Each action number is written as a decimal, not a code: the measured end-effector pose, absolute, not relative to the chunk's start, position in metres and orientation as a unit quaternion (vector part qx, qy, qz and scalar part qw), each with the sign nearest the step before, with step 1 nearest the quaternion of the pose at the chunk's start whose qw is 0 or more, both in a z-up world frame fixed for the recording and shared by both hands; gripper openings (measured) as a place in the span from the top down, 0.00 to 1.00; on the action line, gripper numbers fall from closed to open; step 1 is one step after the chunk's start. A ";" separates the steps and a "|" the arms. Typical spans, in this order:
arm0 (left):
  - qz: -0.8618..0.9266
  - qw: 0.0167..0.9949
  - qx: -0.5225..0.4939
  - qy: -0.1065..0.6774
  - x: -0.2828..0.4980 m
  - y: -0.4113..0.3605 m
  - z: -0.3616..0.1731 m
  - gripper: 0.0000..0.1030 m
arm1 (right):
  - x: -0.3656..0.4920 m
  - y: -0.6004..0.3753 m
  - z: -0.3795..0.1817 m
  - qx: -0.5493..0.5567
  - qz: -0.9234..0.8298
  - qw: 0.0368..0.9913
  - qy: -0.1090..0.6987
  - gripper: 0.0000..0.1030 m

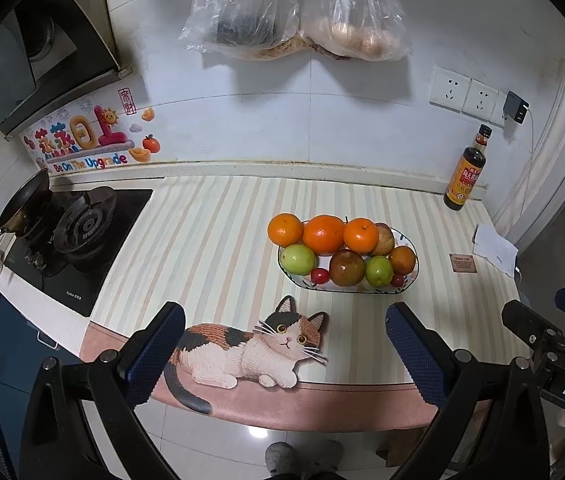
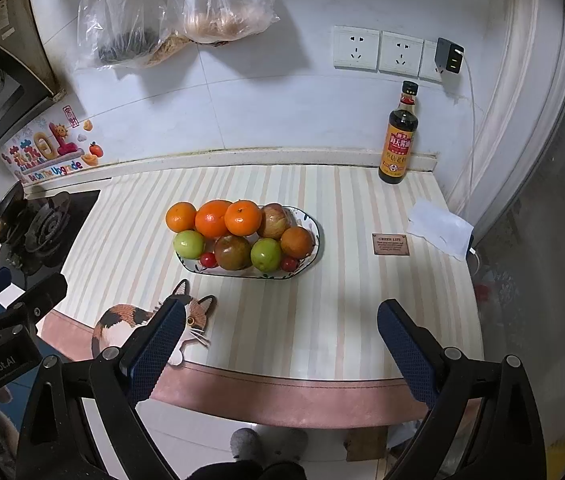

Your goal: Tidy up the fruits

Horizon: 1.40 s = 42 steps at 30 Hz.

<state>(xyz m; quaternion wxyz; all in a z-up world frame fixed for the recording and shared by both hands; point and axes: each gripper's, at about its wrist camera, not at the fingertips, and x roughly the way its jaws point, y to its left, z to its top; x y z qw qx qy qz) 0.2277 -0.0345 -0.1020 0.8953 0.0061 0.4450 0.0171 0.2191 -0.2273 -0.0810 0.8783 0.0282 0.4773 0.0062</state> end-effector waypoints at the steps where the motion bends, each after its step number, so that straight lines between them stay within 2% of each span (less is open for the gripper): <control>1: 0.017 0.895 0.006 0.445 0.227 -0.034 -0.102 0.00 | 0.219 -0.227 -0.081 0.028 0.006 0.878 0.477 0.04; 42: 0.010 0.903 0.013 0.430 0.221 -0.045 -0.088 0.00 | 0.215 -0.237 -0.068 0.035 0.008 0.882 0.469 0.04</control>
